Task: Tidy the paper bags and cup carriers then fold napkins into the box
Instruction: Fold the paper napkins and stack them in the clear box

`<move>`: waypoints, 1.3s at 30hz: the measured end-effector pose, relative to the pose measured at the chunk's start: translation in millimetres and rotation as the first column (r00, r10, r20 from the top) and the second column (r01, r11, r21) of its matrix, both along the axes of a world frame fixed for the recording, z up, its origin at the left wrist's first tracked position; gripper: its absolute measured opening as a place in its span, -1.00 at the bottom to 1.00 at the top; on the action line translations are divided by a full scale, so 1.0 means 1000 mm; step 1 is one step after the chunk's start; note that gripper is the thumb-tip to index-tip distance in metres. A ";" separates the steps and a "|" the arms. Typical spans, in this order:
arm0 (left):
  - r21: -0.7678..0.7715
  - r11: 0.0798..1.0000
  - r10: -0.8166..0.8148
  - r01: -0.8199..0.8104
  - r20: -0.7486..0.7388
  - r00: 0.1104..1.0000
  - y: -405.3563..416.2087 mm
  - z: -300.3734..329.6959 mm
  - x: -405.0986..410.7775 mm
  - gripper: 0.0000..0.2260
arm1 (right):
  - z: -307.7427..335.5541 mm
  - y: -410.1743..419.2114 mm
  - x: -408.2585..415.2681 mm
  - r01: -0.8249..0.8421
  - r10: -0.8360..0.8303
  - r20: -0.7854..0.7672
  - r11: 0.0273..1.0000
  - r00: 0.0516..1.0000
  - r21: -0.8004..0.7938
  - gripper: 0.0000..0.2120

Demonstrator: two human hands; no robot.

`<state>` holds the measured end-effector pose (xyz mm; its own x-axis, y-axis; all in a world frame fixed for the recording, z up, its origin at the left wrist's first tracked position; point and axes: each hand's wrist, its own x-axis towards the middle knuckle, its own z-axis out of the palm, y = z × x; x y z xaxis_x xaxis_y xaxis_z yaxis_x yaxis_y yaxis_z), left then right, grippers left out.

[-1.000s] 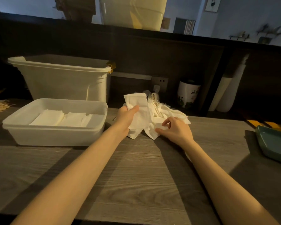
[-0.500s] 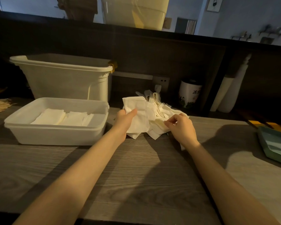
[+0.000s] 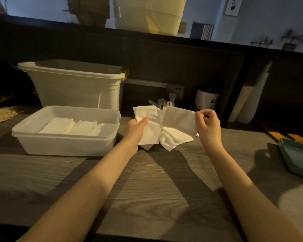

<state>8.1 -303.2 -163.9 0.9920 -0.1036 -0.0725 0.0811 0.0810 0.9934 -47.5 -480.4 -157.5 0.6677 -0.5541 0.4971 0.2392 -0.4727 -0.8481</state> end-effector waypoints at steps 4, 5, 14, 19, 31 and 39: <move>-0.019 1.000 0.006 -0.007 -0.028 1.000 0.001 0.003 -0.001 -0.71 | 0.006 0.002 -0.004 -0.065 0.066 0.044 0.998 0.997 -0.027 -0.91; -0.024 1.000 0.002 -0.002 -0.038 0.999 0.002 0.004 -0.001 -0.71 | 0.007 0.004 -0.006 -0.104 0.105 0.032 0.994 0.994 -0.037 -0.92; 0.226 0.949 -0.208 0.220 -0.074 0.975 0.004 0.006 -0.010 -0.65 | 0.018 0.024 -0.020 -0.565 0.562 -0.273 0.822 0.781 0.077 -0.86; 0.178 0.909 -0.369 0.376 -0.076 0.927 -0.001 0.009 -0.019 -0.84 | 0.012 0.026 -0.016 -0.445 0.419 -0.192 0.888 0.887 -0.118 -0.88; 0.230 0.824 -0.522 0.517 -0.046 0.852 -0.010 0.006 -0.033 -0.68 | 0.003 0.032 -0.009 -0.334 0.321 -0.115 0.936 0.940 -0.115 -0.79; 0.306 0.789 -0.554 0.533 -0.019 0.832 -0.012 0.003 -0.032 -0.72 | -0.006 0.030 -0.002 -0.206 0.195 -0.078 0.961 0.978 -0.182 -0.83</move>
<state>-23.8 -315.4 -161.0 0.7815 -0.6122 -0.1200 -0.0424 -0.2441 0.9688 -49.8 -450.3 -163.0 0.7864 -0.3062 0.5364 0.2980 -0.5726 -0.7638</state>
